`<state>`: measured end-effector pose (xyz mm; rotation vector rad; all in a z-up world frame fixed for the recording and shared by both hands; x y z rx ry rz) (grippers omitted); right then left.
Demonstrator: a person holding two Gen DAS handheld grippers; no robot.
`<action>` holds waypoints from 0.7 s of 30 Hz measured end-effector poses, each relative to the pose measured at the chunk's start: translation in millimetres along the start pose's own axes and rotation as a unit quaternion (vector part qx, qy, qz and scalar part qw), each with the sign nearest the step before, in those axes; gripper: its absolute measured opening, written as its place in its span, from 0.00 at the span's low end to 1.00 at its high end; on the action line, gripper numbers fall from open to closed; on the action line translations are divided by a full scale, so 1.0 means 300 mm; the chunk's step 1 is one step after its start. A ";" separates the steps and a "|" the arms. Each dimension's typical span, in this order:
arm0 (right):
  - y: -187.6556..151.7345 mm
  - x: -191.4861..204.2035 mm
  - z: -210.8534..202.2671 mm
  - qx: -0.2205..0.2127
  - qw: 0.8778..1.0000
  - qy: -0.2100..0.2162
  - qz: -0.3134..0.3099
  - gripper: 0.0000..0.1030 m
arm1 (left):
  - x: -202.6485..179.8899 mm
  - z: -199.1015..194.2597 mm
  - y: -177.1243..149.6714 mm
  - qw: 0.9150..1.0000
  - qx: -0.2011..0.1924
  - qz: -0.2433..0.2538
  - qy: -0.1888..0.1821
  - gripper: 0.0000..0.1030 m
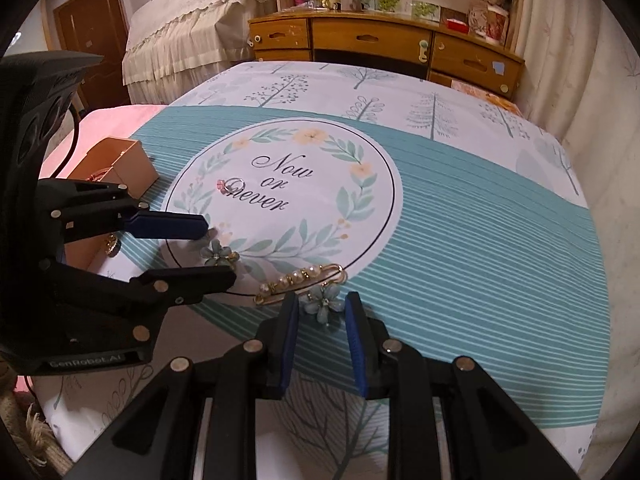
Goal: Organize jewelry
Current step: 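Grasp the blue flower brooch on the card with the left tool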
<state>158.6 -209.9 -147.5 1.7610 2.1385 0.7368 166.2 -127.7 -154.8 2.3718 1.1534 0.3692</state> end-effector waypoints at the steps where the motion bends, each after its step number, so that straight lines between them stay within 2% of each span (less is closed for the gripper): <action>1: -0.003 0.001 -0.002 -0.001 1.000 0.002 0.001 0.19 | -0.001 0.002 0.002 1.000 -0.001 0.000 0.000 0.36; 4: -0.014 -0.001 -0.015 -0.002 1.000 0.009 0.011 0.19 | -0.008 0.003 0.004 1.000 -0.004 0.002 -0.001 0.33; 7: -0.024 -0.007 -0.036 -0.007 1.000 0.013 0.025 0.19 | -0.014 0.005 0.008 1.000 -0.007 0.005 0.006 0.18; 14: -0.036 -0.004 -0.110 -0.026 0.997 0.032 0.058 0.19 | -0.009 -0.018 0.016 1.000 -0.008 -0.020 -0.002 0.16; 21: -0.029 0.076 -0.190 -0.044 0.997 0.039 0.046 0.19 | -0.029 -0.158 0.005 0.999 -0.037 -0.018 0.017 0.16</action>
Point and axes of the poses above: each gripper's, at about its wrist camera, not at the fingertips, and z roughly the way its jaws point, x to its left, y to its top, the point moved 2 cm from there along z, roughly the way its jaws point, and after that the axes turned 9 degrees about z, right-handed, at the moved point
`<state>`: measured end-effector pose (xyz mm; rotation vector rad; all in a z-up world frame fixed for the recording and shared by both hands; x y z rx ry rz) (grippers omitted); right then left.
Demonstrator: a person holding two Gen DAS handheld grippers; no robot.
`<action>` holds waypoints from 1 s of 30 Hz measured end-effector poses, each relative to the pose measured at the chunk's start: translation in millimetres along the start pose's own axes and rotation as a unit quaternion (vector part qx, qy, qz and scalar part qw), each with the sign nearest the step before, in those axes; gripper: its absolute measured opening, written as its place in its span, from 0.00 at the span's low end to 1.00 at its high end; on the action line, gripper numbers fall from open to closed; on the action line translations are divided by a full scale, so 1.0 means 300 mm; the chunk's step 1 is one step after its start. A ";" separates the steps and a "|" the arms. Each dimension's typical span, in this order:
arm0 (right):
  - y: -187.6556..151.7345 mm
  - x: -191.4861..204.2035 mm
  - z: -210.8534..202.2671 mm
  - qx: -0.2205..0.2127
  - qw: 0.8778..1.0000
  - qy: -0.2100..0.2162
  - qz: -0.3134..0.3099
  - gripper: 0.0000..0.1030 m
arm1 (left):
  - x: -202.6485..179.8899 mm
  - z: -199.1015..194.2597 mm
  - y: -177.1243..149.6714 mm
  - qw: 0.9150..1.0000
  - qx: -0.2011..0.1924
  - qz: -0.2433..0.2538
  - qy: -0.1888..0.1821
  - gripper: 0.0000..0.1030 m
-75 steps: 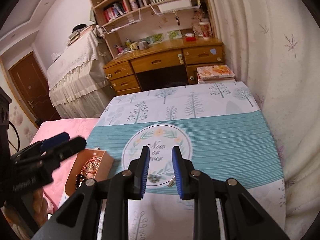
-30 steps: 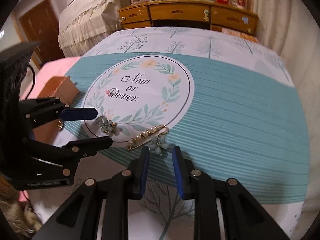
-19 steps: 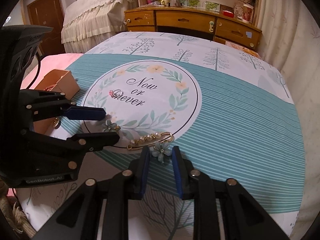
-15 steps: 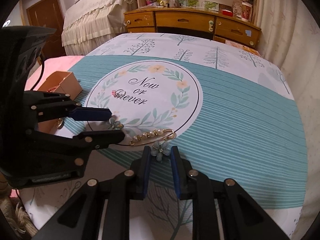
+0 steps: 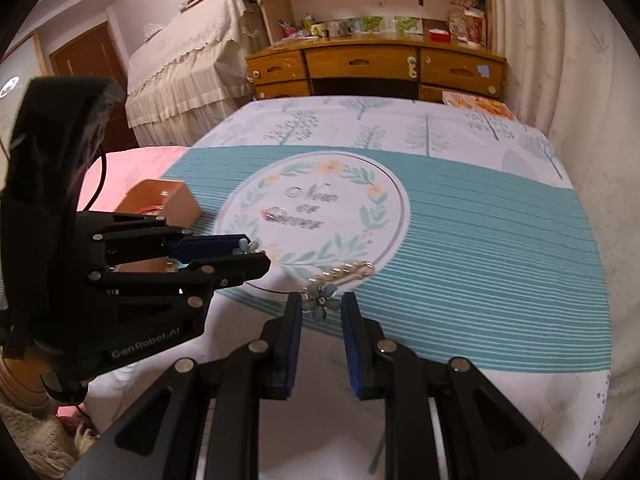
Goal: Organize jewelry
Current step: 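Lower the flower brooch into the peach box and open the left tool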
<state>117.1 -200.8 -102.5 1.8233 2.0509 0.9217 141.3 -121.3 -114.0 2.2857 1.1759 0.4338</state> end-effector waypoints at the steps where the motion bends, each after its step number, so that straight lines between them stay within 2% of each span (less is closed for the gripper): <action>1: 0.001 0.020 -0.010 -0.003 1.000 0.001 -0.004 0.19 | 0.005 -0.022 -0.003 1.000 -0.003 -0.001 0.004 0.16; 4: 0.009 0.085 -0.034 -0.009 1.000 0.010 -0.017 0.19 | 0.041 -0.118 -0.026 1.000 -0.016 -0.014 0.016 0.16; 9: 0.029 0.224 -0.059 -0.012 0.998 0.052 -0.030 0.19 | 0.157 -0.273 -0.089 0.998 -0.035 -0.050 0.029 0.16; 15: 0.061 0.397 -0.049 -0.005 0.994 0.104 -0.037 0.19 | 0.326 -0.422 -0.214 0.992 -0.048 -0.109 0.035 0.16; 19: 0.086 0.499 -0.011 0.015 0.990 0.138 -0.025 0.19 | 0.409 -0.439 -0.297 0.988 -0.042 -0.147 0.027 0.16; 22: 0.091 0.558 0.029 0.025 0.989 0.144 -0.016 0.19 | 0.446 -0.421 -0.354 0.986 -0.025 -0.163 0.027 0.16; 30: 0.075 0.616 0.167 0.090 0.982 0.166 0.033 0.19 | 0.504 -0.346 -0.478 0.983 0.012 -0.182 0.009 0.16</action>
Point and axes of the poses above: each gripper's, at about its wrist camera, not at the fingertips, and z roughly the way its jaws point, x to its left, y to its top, the point moved 2 cm from there along z, roughly the way its jaws point, and after that the axes turned 9 degrees about z, right-handed, at the moved point
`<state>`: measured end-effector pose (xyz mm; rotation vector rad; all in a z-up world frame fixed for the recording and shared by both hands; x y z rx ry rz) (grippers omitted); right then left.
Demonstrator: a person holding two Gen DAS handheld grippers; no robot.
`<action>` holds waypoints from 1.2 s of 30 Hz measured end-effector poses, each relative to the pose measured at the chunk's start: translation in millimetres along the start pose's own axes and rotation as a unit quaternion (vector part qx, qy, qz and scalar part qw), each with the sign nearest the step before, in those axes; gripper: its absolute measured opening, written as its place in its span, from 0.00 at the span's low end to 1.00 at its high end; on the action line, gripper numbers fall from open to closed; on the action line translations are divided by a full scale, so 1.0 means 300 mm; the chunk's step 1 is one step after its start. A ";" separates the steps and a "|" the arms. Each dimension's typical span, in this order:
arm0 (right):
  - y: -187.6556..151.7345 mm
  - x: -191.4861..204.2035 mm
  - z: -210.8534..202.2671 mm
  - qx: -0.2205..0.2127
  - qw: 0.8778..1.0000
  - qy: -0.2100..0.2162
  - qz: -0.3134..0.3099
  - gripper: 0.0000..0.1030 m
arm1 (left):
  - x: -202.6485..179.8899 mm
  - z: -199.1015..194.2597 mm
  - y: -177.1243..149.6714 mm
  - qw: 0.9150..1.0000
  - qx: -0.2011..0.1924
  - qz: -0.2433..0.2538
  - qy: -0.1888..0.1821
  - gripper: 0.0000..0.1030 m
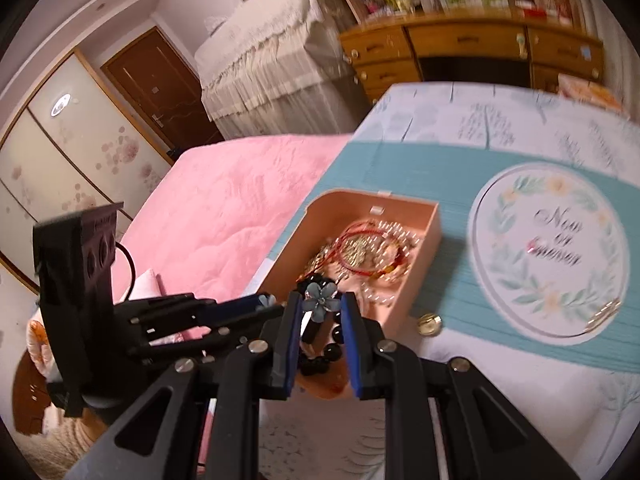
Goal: Organize jewelry
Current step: 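Lower the flower brooch into the peach box and open the left tool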
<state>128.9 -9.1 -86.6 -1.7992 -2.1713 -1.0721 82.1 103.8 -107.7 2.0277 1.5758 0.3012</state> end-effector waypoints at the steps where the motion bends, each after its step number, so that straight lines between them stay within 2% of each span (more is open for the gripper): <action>1: -0.001 0.002 0.017 0.007 1.000 0.000 0.004 0.19 | 0.005 0.010 -0.009 1.000 0.004 0.001 -0.003 0.16; 11: -0.003 0.025 0.097 0.035 0.999 -0.009 0.021 0.20 | 0.012 0.027 -0.042 1.000 0.015 0.026 -0.009 0.16; 15: -0.006 0.026 0.103 0.037 0.999 -0.012 0.022 0.21 | 0.006 0.019 -0.046 0.999 0.013 0.036 -0.008 0.26; 22: -0.017 0.048 0.081 0.025 0.999 -0.024 0.004 0.21 | 0.011 0.020 -0.043 0.999 0.015 0.039 -0.003 0.26; 24: -0.021 0.051 0.085 0.029 0.999 -0.025 0.001 0.21 | 0.010 0.016 -0.044 0.999 0.015 0.042 0.002 0.28; 27: -0.035 0.056 0.092 0.033 0.999 -0.030 -0.005 0.26 | 0.012 0.007 -0.047 0.999 0.010 0.039 0.008 0.40; 28: -0.039 0.058 0.092 0.032 0.999 -0.033 -0.007 0.30 | 0.015 0.004 -0.047 0.999 0.008 0.038 0.009 0.40; 30: -0.043 0.060 0.090 0.031 0.999 -0.035 -0.009 0.33 | 0.018 -0.003 -0.048 0.999 0.007 0.037 0.009 0.41; 36: -0.045 0.065 0.069 0.024 0.999 -0.033 -0.012 0.33 | 0.019 -0.017 -0.051 0.999 0.006 0.037 0.013 0.41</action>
Point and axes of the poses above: each gripper's, at about its wrist camera, not at the fingertips, and z roughly the way its jaws point, x to its left, y to its top, the point moved 2 cm from there along z, roughly the way its jaws point, and after that the axes turned 9 degrees about z, right-handed, at the moved point
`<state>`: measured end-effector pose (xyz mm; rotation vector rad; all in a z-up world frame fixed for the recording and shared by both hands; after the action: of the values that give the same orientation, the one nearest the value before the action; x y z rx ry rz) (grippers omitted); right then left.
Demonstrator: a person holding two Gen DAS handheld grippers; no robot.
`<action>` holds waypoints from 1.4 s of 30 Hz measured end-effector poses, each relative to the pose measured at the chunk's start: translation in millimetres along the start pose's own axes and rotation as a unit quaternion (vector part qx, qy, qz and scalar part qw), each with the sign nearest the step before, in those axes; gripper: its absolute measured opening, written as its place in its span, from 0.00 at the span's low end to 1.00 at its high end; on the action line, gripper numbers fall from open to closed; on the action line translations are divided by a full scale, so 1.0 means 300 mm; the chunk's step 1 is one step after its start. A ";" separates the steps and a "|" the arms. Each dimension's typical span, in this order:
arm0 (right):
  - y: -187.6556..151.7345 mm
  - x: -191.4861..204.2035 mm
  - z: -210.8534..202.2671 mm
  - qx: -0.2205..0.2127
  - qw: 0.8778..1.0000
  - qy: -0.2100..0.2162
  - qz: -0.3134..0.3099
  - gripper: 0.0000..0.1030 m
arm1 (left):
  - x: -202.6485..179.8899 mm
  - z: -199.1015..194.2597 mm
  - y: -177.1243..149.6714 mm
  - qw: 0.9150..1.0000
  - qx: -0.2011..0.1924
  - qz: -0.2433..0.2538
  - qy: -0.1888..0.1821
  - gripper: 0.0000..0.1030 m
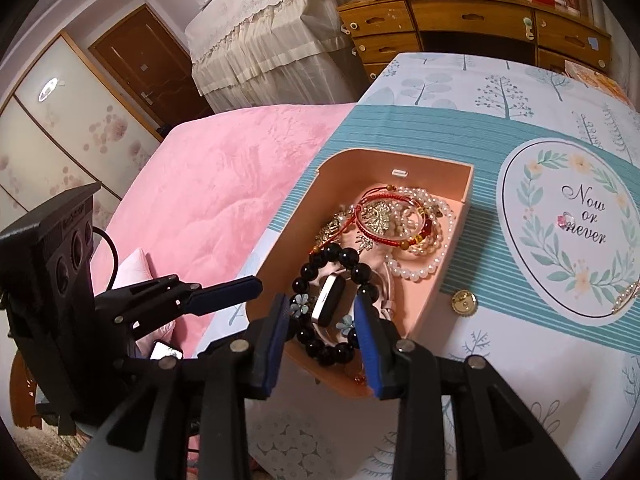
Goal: Organize jewelry
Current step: 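Lower the flower brooch into the peach box and open the left tool, then grasp the pearl safety pin brooch with the right tool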
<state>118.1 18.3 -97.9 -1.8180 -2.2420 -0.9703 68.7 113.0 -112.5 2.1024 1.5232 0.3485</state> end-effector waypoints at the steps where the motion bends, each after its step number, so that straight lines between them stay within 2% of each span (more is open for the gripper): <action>1: 0.000 0.000 -0.005 -0.003 1.000 -0.001 -0.001 0.33 | -0.002 0.000 0.000 1.000 0.000 0.001 0.001 0.41; 10: -0.019 -0.024 -0.069 -0.024 0.999 -0.020 -0.008 0.33 | -0.061 -0.004 0.020 1.000 0.005 0.021 0.008 0.41; 16: 0.005 -0.159 -0.181 -0.029 0.997 -0.060 0.031 0.33 | -0.118 -0.008 0.077 0.999 0.008 0.046 0.013 0.41; 19: 0.040 -0.251 -0.261 -0.045 0.993 -0.091 0.061 0.33 | -0.147 -0.010 0.137 0.998 0.006 0.060 0.013 0.41; 23: 0.090 -0.369 -0.365 -0.064 0.986 -0.103 0.113 0.33 | -0.191 -0.014 0.242 0.997 -0.002 0.079 0.015 0.41; 28: 0.147 -0.474 -0.463 -0.093 0.974 -0.139 0.151 0.33 | -0.247 0.004 0.387 0.995 -0.008 0.093 0.018 0.41; 33: 0.167 -0.574 -0.431 -0.070 0.968 -0.147 0.190 0.33 | -0.307 0.083 0.483 0.994 0.008 0.106 0.014 0.41; 38: 0.142 -0.659 -0.330 -0.026 0.961 -0.154 0.230 0.33 | -0.350 0.185 0.488 0.993 0.046 0.111 0.000 0.41; 42: 0.125 -0.733 -0.249 0.005 0.950 -0.159 0.268 0.33 | -0.362 0.248 0.474 0.991 0.071 0.116 0.003 0.41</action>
<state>191.5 -203.7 -122.4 -2.5287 -1.7033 -0.5933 183.1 -41.3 -87.2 2.3998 1.3438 0.3371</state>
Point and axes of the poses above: each gripper's, at about its wrist camera, not at the fingertips, and z roughly the way its jaws point, x to its left, y to its top, the point moved 2 cm from there along z, roughly the way its jaws point, and after that the axes turned 9 degrees about z, right-handed, at the moved point
